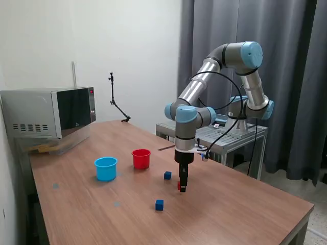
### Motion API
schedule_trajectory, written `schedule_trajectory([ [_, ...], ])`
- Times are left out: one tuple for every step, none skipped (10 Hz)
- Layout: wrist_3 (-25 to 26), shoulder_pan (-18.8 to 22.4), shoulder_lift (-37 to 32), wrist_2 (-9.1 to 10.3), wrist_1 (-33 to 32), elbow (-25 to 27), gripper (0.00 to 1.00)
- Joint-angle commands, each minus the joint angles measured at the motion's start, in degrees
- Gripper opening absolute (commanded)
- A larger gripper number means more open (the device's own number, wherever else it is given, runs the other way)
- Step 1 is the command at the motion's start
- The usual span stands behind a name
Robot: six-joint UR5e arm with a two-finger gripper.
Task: Place red objects in the red bin, and blue objects in the blue bin.
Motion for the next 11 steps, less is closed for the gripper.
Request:
schedule_trajectory([
  [-0.02,0.02,0.12,0.01,-0.17,-0.09,1.00],
  [-0.02,0.02,0.04,0.01,-0.17,-0.09,1.00],
  [-0.02,0.02,0.12,0.01,-0.17,-0.09,1.00],
  [-0.02,0.02,0.12,0.01,-0.26,-0.09,1.00],
  [-0.02,0.02,0.12,0.01,-0.26,-0.18,1.00],
  [-0.02,0.02,0.12,0.01,-0.26,-0.26,0.00],
  [-0.02,0.11,0.04,0.01,-0.26,-0.26,0.00],
  [-0.02,0.11,0.04,0.01,-0.26,-0.26,0.00],
  [-0.02,0.20,0.04,0.01,-0.26,-0.35,0.00],
  [-0.02,0.20,0.04,0.01,-0.26,-0.44,0.00],
  [-0.10,0.11,0.04,0.01,-0.26,-0.53,0.00],
])
